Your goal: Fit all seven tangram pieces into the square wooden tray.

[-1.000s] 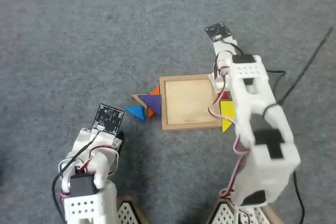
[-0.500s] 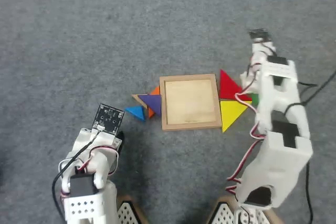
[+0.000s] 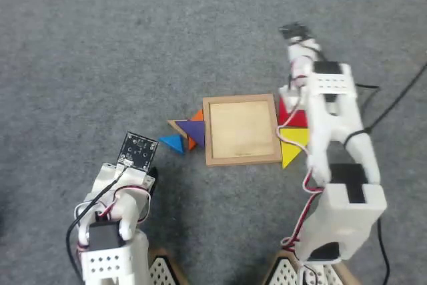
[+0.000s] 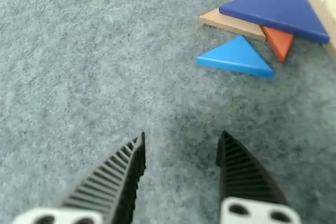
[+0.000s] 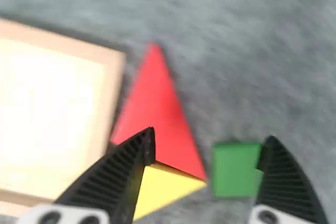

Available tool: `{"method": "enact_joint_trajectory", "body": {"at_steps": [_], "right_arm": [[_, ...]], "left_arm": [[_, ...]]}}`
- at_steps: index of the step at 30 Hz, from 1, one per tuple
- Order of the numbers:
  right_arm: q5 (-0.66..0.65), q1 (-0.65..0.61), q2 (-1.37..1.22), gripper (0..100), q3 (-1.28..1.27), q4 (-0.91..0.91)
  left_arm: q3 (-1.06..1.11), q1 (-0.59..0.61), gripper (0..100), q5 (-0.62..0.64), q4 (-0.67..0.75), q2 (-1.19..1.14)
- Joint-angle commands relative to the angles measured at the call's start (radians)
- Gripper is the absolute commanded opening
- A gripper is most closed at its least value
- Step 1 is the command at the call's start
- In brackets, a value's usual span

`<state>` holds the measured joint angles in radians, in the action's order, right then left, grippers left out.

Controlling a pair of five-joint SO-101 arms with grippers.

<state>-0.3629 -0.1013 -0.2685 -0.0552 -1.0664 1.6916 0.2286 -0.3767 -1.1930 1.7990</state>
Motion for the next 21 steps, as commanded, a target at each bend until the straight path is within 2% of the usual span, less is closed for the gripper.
{"method": "enact_joint_trajectory", "body": {"at_steps": [1,6,11,21], "right_arm": [[-0.037,-0.054,-0.028,36.2,0.023,-0.005],[-0.043,-0.059,-0.097,36.2,0.015,-0.013],[-0.123,-0.074,-0.094,36.3,-0.052,-0.005],[-0.207,-0.03,-0.163,36.2,-0.011,-0.015]], "left_arm": [[-0.008,0.006,21,-0.012,-0.006,0.017],[-0.008,0.006,21,-0.012,-0.006,0.017],[-0.008,0.006,21,-0.012,-0.006,0.017],[-0.008,0.006,21,-0.012,-0.005,0.017]]}}
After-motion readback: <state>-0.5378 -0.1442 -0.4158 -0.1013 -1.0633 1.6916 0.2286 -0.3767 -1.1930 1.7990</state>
